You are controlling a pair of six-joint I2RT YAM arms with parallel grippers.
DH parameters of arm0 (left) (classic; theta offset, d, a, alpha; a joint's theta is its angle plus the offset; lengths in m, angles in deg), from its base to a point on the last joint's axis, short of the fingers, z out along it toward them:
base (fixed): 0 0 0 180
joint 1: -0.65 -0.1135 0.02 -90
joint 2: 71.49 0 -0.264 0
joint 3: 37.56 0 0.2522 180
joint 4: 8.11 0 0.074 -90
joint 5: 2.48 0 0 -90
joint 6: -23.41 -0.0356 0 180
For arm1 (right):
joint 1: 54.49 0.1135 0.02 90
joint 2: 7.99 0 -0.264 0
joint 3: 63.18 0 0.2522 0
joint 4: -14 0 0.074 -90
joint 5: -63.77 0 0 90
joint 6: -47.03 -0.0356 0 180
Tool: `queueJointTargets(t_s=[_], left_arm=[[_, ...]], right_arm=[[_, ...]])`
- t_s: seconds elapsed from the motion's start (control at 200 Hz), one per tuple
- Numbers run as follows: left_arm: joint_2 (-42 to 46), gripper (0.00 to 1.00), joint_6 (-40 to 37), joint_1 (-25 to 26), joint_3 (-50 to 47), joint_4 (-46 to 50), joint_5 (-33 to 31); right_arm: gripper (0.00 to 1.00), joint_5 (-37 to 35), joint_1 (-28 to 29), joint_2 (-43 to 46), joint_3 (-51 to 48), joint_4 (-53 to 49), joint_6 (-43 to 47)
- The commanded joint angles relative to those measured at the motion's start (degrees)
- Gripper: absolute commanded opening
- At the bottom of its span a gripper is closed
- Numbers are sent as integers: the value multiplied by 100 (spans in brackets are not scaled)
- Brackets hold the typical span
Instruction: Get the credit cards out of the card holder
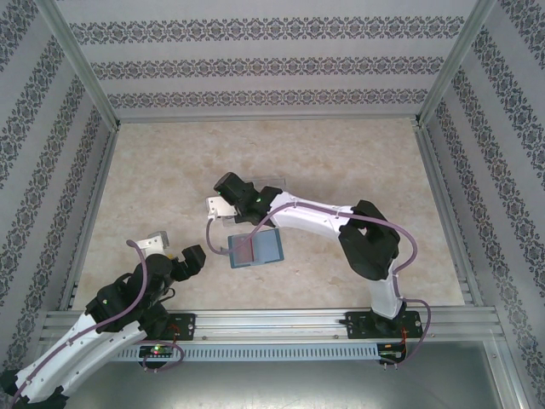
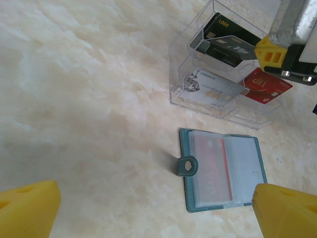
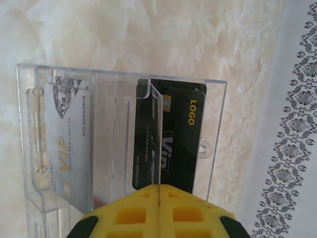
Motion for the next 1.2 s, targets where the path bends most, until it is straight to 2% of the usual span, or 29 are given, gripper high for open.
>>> queueJointTargets(t_s=[0.0,0.09,0.14,0.245,0.32,0.959,1.194], left_arm=[[71,100,58,-57,-95,213,-119],[77,100,42,-53,-104,193,-107],[71,100,32,-57,-109,173,-88],[71,99,25,-53,-111,165,-77],[75,100,23,-53,-120,160,-76],[72,100,-40,-57,-174,56,19],[37,100,-143,-57,-163,-156,234]], right_arm=[[0,1,-82,-125,188,-89,-278],[0,-5,-115,-145,235,-86,-364],[20,-64,-126,-190,267,-77,-381],[22,-319,-167,-330,382,-19,-422],[31,-444,-204,-412,503,-4,-526],[37,-839,-329,-412,575,344,-1004],[37,-628,-278,458,-51,626,-1823]])
